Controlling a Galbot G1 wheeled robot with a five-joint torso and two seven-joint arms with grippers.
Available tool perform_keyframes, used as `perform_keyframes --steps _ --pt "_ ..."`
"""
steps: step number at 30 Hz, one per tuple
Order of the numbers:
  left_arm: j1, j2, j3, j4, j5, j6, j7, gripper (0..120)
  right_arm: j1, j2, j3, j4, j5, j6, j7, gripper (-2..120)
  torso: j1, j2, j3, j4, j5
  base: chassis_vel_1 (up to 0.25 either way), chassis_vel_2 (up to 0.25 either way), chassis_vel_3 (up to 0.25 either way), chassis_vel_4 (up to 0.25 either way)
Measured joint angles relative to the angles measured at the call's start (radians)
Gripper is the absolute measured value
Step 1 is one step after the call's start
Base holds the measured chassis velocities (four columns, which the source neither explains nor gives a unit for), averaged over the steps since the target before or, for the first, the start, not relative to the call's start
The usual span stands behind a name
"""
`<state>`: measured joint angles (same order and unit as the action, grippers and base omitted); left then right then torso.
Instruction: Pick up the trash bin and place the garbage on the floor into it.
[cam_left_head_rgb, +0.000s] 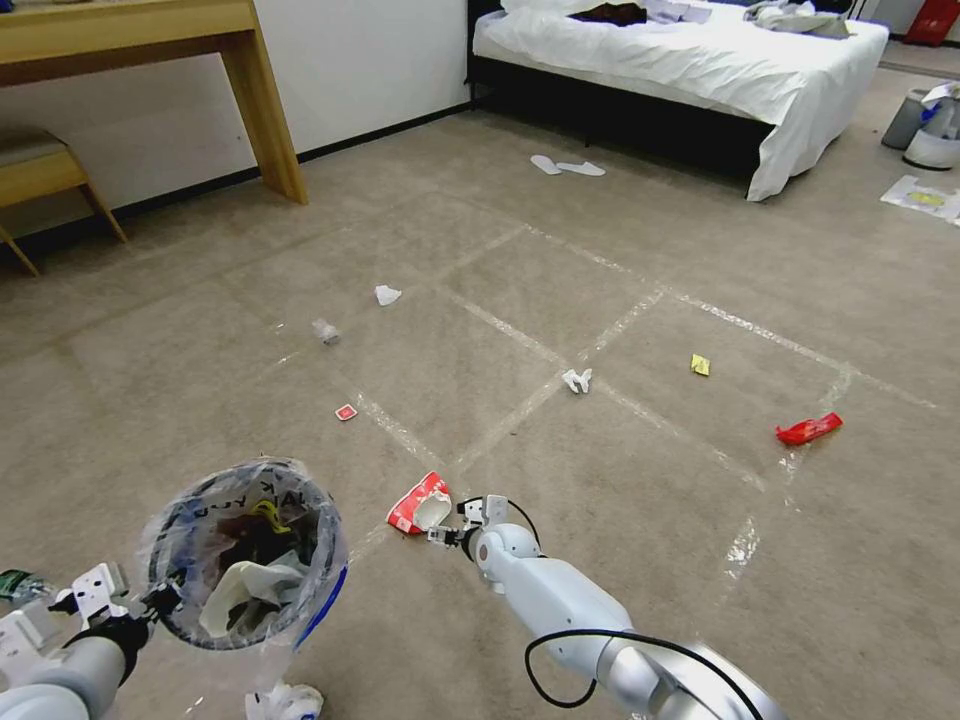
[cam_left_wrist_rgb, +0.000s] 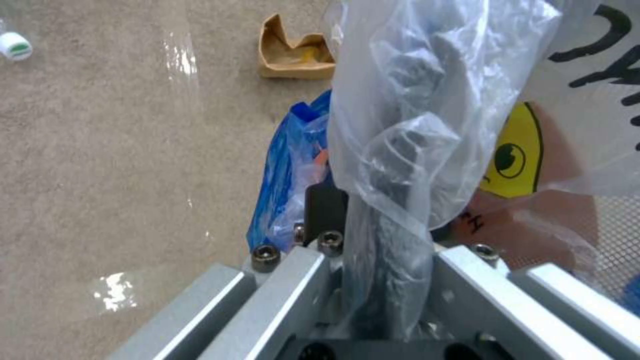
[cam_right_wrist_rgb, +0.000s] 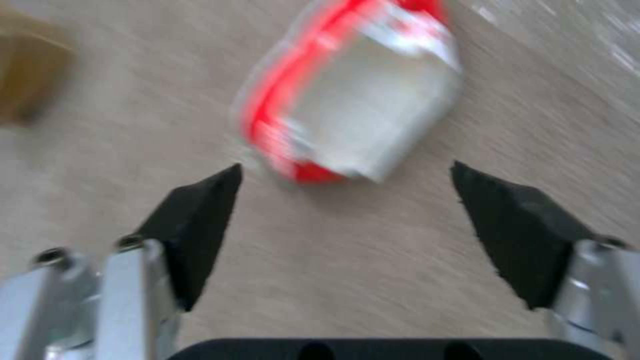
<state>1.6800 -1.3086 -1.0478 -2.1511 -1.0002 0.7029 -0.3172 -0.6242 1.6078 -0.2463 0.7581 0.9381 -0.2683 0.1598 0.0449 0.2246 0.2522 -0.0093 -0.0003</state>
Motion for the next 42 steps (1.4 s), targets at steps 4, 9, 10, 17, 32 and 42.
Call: perform_keyframes --steps 4,9,10,17,32,42 --pt "-0.016 0.003 0.004 0.017 0.012 -0.007 0.005 0 -0.033 -0.004 -0.016 0.195 0.002 0.054 0.043 68 0.0 0.0 0.0 0.0007 0.0004 0.0 0.0 0.0 0.0" --pt "-0.031 0.009 0.015 0.029 0.026 -0.014 0.011 0 -0.068 -0.113 -0.007 0.373 -0.062 0.116 0.072 83 0.0 0.0 0.0 0.0001 0.0001 0.0 0.0 0.0 0.0" --pt "-0.038 0.01 0.024 0.032 0.03 -0.015 0.013 0 -0.082 -0.163 0.007 0.437 -0.111 0.165 0.072 90 0.0 0.0 0.0 -0.0003 0.0002 0.0 0.0 0.0 0.0" --pt "-0.065 0.018 0.048 0.042 0.043 -0.018 0.019 0 -0.172 -0.319 0.11 0.674 -0.184 0.301 0.069 99 0.0 0.0 0.0 0.0003 0.0006 0.0 0.0 0.0 0.0" --pt "-0.072 0.018 0.055 0.025 0.091 -0.029 0.039 0 -0.452 -0.518 0.526 1.127 -0.343 0.53 -0.022 100 0.0 0.0 0.0 0.0002 0.0004 0.0 0.0 0.0 0.0" --pt "-0.072 0.001 0.056 0.017 0.119 -0.037 0.053 0 -0.661 -0.475 0.753 1.299 -0.465 0.646 -0.089 100 0.0 0.0 0.0 0.0001 0.0003 0.0 0.0 0.0 0.0"
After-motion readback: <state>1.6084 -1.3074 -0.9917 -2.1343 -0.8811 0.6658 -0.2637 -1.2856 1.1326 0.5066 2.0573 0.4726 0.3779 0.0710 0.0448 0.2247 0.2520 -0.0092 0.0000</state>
